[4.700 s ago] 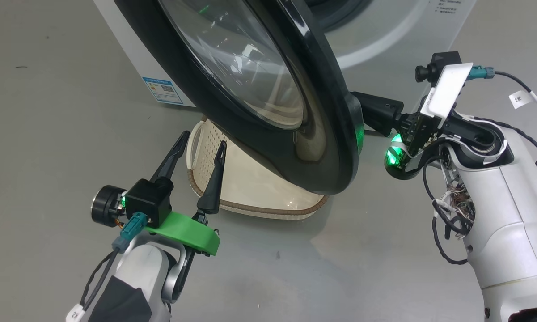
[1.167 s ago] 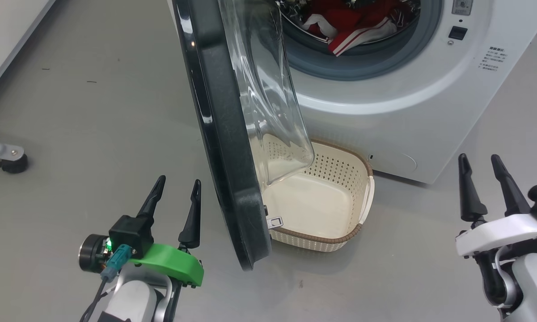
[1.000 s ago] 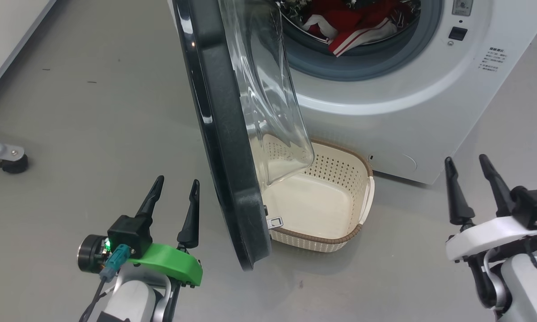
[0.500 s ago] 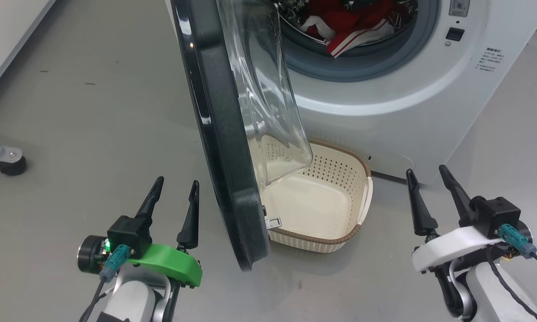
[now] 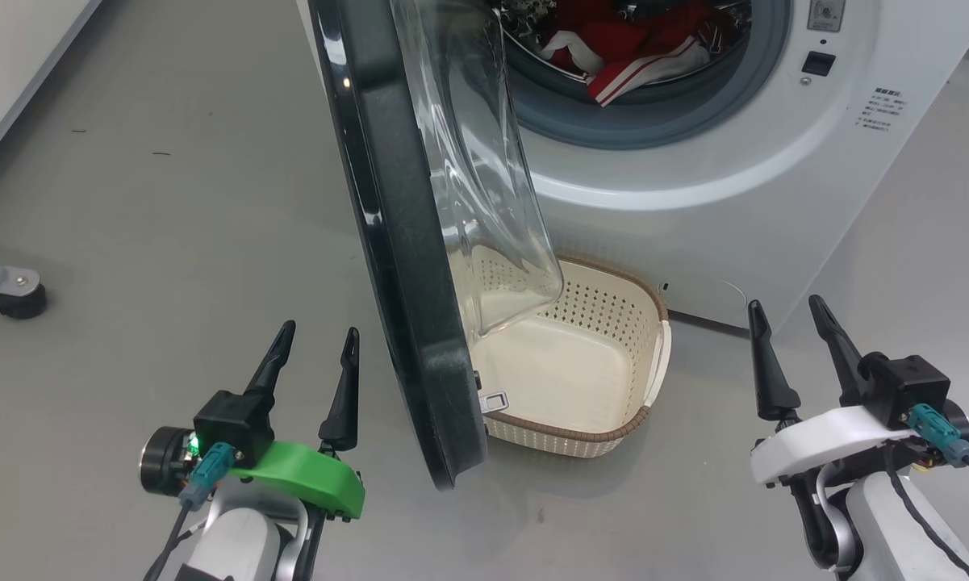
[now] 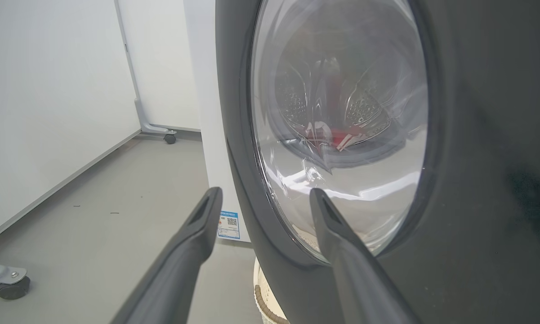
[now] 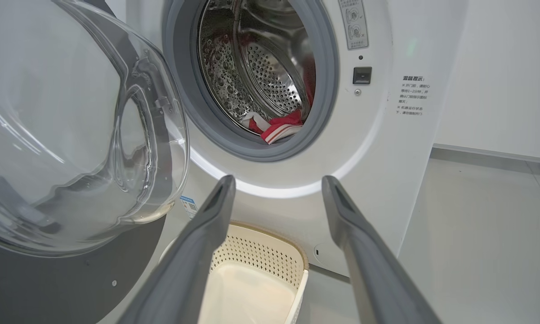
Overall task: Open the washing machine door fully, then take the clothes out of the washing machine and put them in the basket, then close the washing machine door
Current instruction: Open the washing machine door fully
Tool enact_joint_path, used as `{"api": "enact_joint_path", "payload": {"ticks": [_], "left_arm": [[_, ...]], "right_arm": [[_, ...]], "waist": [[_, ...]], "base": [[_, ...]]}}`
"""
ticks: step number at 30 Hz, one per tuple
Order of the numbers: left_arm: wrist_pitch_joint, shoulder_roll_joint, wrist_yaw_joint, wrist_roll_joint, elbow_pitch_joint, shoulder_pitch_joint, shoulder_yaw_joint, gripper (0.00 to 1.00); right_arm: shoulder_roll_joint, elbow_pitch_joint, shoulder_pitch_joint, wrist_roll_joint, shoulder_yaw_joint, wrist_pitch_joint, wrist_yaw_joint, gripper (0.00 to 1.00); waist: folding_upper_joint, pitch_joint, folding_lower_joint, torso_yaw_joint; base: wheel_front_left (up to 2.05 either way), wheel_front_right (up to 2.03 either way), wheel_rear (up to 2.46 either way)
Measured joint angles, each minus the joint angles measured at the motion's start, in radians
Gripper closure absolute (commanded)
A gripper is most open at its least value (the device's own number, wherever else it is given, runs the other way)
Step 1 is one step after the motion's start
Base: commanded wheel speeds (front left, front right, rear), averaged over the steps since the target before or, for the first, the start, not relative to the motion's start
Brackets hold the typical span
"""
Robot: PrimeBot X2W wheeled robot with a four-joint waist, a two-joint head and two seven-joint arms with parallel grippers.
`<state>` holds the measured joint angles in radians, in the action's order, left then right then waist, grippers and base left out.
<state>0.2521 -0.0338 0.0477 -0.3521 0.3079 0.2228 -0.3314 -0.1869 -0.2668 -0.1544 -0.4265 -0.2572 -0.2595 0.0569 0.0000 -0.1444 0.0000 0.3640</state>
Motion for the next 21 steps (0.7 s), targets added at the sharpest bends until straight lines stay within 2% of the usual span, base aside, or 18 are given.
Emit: {"api": "enact_joint_path", "payload": {"ticks": [7,8,9,10,21], "left_arm": [[0.0,0.0,0.0,-0.002,0.002,-0.001,0.0,0.0],[0.0,0.0,0.0,-0.007,0.002,-0.002,-0.001,0.34],[0.0,0.0,0.0,-0.01,0.002,-0.002,-0.001,0.58],[0.0,0.0,0.0,-0.01,0.003,-0.002,-0.001,1.0],[0.0,0.0,0.0,-0.024,0.005,-0.003,-0.003,1.0]], "right_arm": [[0.014,-0.002,0.001,0.012,0.023,0.0,0.0,0.0],[0.016,-0.002,0.001,0.015,0.026,0.0,-0.001,0.0],[0.019,-0.002,0.001,0.016,0.028,0.0,-0.001,0.0],[0.022,-0.003,0.001,0.018,0.03,0.0,-0.002,0.0],[0.038,-0.016,0.006,0.044,0.062,0.0,-0.015,0.0]], "waist": [[0.0,0.001,0.0,0.0],[0.0,0.001,0.0,0.001],[0.0,0.001,0.0,0.001],[0.0,0.001,0.0,0.001],[0.0,0.007,0.0,0.004]], "base": [[0.0,0.0,0.0],[0.0,0.0,0.0],[0.0,0.0,0.0],[0.0,0.0,0.0],[0.0,0.0,0.0]]}}
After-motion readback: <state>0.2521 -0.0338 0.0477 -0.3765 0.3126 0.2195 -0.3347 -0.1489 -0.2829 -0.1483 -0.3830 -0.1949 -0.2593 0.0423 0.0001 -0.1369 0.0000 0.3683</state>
